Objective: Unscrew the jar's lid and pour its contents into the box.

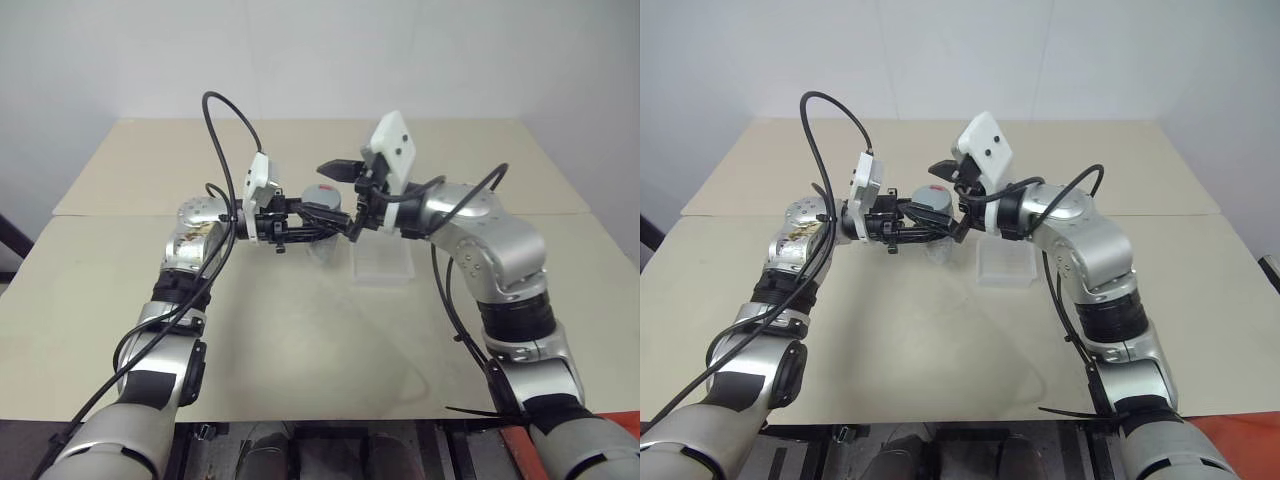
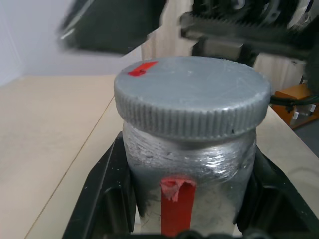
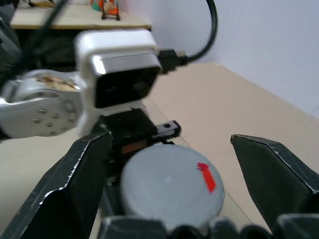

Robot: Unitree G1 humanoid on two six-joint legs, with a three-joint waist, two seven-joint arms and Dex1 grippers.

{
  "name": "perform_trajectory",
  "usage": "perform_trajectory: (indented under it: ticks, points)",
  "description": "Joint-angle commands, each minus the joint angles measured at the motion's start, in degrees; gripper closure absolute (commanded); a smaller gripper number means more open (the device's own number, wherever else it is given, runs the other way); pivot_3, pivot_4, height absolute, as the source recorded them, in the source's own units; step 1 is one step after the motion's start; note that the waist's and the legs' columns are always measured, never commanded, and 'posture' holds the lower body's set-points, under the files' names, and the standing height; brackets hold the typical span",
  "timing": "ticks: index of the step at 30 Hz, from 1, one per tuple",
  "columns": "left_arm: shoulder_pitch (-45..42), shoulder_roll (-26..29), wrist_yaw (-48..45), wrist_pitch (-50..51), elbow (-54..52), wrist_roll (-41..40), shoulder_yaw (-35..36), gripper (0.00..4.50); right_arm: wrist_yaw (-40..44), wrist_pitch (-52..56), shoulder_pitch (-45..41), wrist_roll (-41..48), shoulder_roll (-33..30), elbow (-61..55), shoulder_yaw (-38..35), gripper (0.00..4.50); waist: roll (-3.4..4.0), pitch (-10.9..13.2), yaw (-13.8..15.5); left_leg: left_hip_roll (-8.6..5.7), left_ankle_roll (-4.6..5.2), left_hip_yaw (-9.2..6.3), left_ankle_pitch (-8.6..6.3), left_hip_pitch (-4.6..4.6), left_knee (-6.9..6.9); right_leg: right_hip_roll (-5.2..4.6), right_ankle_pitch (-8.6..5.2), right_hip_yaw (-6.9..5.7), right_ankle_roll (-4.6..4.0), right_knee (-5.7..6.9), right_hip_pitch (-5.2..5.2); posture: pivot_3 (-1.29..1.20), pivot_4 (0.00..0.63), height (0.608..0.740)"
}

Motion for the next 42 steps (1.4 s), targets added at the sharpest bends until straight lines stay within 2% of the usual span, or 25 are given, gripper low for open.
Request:
perform_trajectory:
  ticks: [1, 5, 22, 42]
  points:
    - [-1.1, 0.5, -0.3, -0.8, -0.8, -0.3, 0.7, 2.44, -1.4, -1.8, -2.7, -2.2, 0.9, 1.3, -0.2, 0.02, 0.0, 0.0, -0.1, 0.0, 0.0, 0.0, 0.0, 0.0, 0.0, 0.0, 0.0, 0.0, 0.0, 0.0, -0.01, 0.0, 0.15, 0.74]
    - [-0.9, 0.8, -0.3, -0.7, -1.2, -0.5, 0.8, 2.44, -1.6, -2.0, -3.1, -2.9, 1.0, 2.7, -0.7, 0.02, 0.0, 0.0, -0.2, 0.01, -0.01, 0.01, 0.01, 0.0, -0.01, 0.01, 0.0, -0.02, 0.0, 0.0, -0.02, 0.0, 0.15, 0.74]
    - [-0.8, 1.2, -0.6, -0.5, -1.1, -0.6, 0.8, 2.44, 0.5, 0.1, 2.8, 2.3, -6.2, -3.2, -6.6, 0.02, 0.0, 0.0, -0.1, 0.01, -0.01, 0.02, 0.0, 0.01, -0.01, 0.01, 0.0, 0.01, 0.0, 0.0, 0.0, 0.0, 0.15, 0.74]
    - [-1.4, 1.6, -1.2, -0.7, -0.2, -0.2, 1.0, 2.44, 4.0, -0.5, 7.7, 5.4, -11.0, -6.7, -8.8, 0.02, 0.0, 0.0, 0.0, 0.01, 0.02, 0.02, -0.01, -0.01, -0.01, 0.01, 0.0, 0.02, 0.0, -0.03, 0.0, 0.0, 0.15, 0.74]
